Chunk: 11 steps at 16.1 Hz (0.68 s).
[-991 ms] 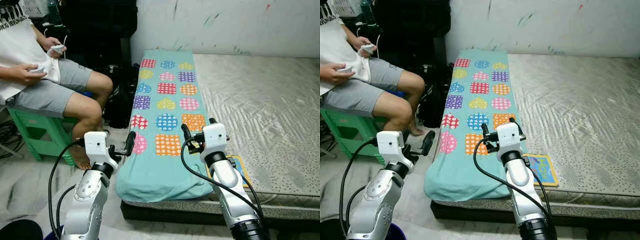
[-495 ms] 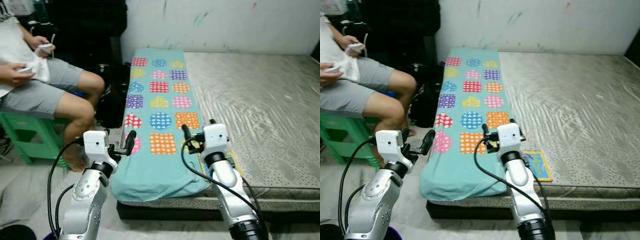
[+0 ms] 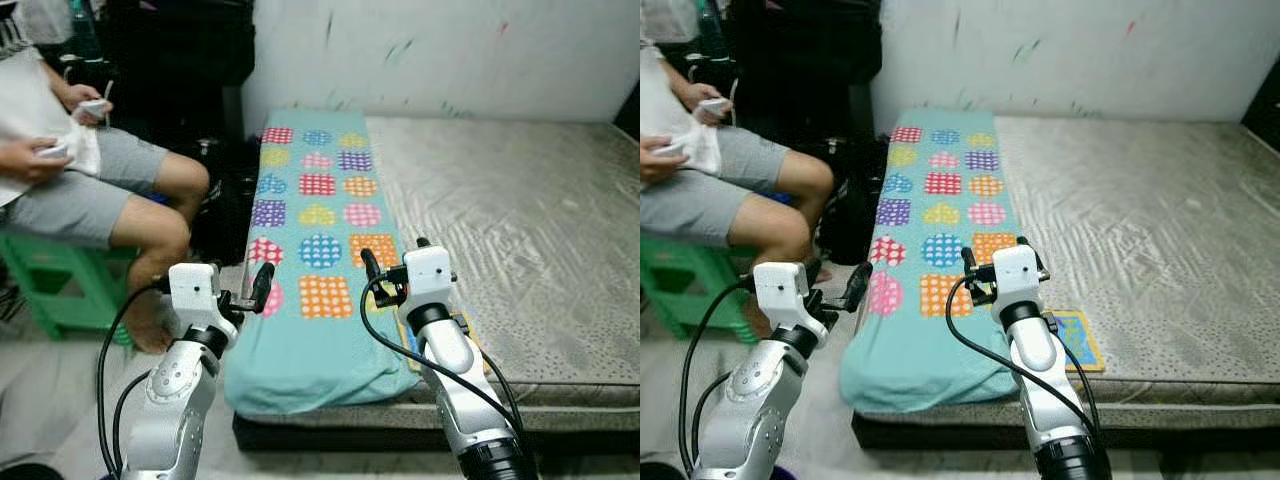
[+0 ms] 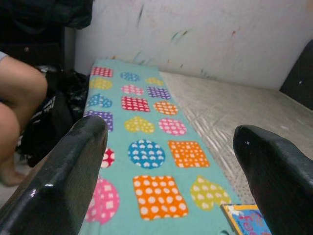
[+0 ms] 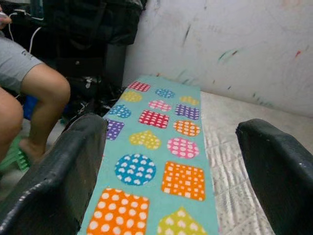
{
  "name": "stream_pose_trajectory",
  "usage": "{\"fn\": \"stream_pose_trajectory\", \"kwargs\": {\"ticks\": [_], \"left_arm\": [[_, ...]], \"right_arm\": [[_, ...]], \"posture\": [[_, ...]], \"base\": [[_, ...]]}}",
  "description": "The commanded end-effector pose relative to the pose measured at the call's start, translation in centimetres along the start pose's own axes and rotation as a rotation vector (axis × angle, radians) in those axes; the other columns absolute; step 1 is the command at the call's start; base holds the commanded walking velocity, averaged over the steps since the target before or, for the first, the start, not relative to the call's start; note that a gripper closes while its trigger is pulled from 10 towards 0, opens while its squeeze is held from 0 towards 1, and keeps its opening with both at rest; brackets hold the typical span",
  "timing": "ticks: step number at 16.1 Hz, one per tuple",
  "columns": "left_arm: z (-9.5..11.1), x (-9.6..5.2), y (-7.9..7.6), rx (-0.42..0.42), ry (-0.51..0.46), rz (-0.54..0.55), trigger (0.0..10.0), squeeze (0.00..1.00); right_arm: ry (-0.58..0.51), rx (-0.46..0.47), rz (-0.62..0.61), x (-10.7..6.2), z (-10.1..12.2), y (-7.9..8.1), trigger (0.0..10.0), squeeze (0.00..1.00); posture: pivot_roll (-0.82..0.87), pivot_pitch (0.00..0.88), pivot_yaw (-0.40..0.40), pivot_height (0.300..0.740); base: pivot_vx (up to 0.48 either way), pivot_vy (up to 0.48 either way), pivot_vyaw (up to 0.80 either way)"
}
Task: Clean up the room
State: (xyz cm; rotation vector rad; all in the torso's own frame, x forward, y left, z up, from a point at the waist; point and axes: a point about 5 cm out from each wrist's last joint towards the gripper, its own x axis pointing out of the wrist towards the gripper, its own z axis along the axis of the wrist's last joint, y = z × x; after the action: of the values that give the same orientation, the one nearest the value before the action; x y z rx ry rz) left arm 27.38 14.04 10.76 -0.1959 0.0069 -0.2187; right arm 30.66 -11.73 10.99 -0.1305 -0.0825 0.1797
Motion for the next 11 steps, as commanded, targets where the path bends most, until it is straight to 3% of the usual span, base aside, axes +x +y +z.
{"fn": "stream_pose_trajectory", "kwargs": {"ticks": [1,11], "left_arm": [[0.27,0.17,0.07,0.003,-0.009,-0.004,10.0,0.0],[0.28,0.2,0.09,0.006,-0.009,-0.005,10.0,0.0]], "right_arm": [[-0.006,-0.007,-0.002,0.26,0.17,-0.17,10.0,0.0],[-0.006,-0.009,-0.008,0.33,0.08,-0.27,10.0,0.0]], "posture": [[-0.1,0.0,-0.02,0.74],[-0.1,0.0,-0.018,0.74]], "base": [[0.27,0.0,0.0],[0.278,0.0,0.0]]}}
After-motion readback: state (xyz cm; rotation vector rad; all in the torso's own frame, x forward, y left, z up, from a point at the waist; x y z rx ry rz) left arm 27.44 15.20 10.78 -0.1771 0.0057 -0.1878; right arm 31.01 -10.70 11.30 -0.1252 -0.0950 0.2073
